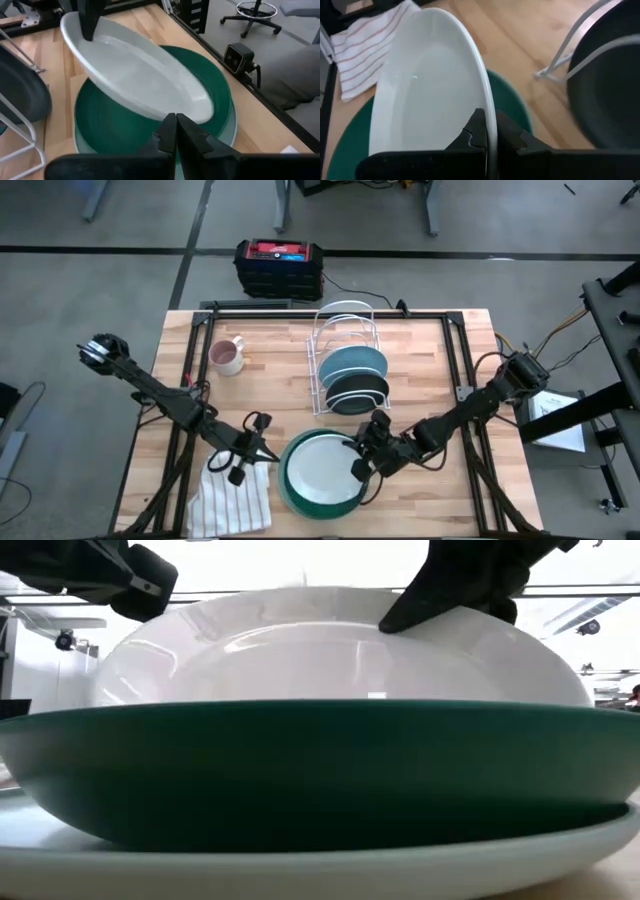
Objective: Sort dishes
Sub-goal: Put the white plate into the dish rack
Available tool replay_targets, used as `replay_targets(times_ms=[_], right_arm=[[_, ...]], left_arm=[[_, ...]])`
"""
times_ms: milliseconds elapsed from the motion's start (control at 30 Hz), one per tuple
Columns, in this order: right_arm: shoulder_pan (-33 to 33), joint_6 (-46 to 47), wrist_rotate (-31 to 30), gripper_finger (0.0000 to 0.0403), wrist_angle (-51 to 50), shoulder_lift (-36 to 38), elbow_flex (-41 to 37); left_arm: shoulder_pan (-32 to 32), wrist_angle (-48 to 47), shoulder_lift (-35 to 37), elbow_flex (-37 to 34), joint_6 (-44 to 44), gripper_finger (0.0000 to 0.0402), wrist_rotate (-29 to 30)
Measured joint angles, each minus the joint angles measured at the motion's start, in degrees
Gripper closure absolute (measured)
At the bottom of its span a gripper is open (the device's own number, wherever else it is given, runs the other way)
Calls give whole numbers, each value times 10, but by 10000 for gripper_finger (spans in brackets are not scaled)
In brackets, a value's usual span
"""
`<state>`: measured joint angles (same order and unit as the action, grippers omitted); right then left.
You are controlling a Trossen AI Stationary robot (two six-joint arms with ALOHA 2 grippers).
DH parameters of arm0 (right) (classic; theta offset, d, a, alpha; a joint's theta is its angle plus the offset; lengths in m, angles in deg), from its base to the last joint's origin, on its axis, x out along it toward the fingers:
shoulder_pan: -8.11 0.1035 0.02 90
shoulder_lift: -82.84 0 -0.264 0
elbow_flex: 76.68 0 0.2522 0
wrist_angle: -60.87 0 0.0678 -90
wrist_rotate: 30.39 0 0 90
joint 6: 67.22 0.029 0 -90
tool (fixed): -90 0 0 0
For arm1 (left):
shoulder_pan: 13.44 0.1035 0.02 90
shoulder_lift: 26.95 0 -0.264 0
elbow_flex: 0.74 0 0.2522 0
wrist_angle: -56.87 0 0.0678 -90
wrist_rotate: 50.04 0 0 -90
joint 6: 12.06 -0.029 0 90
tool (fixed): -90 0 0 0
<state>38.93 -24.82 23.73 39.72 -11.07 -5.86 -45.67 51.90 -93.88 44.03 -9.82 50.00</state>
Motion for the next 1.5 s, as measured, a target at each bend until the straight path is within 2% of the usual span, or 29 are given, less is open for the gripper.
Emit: replay_targets(times_ms=[367, 500, 633, 733, 833, 933, 1033, 1267, 1367, 1500], right_arm=[[1, -42, -22, 402, 3, 84, 0], [1, -82, -67, 402, 4, 135, 0], [-4, -190, -155, 402, 8, 198, 0], [-14, -320, -227, 403, 32, 243, 0], [-35, -459, -247, 403, 93, 281, 1], [-61, -573, -218, 403, 169, 312, 1], [-92, -643, -166, 403, 203, 339, 2], [-190, -721, -46, 403, 197, 377, 2], [-231, -784, 5, 403, 197, 380, 2], [-279, -812, 53, 403, 194, 379, 2]], left_arm=[[0, 0, 70, 0, -49, 401, 1], [0, -8, 107, 0, -77, 401, 1], [0, -26, 150, 0, -115, 401, 1], [0, -39, 181, 1, -136, 401, 1], [0, -54, 208, 1, -157, 401, 11], [0, -75, 230, 1, -167, 401, 41], [0, -92, 249, 1, -185, 401, 75], [0, -131, 284, 1, -204, 401, 131], [0, -152, 293, 1, -200, 401, 136], [0, -164, 296, 1, -194, 401, 136]])
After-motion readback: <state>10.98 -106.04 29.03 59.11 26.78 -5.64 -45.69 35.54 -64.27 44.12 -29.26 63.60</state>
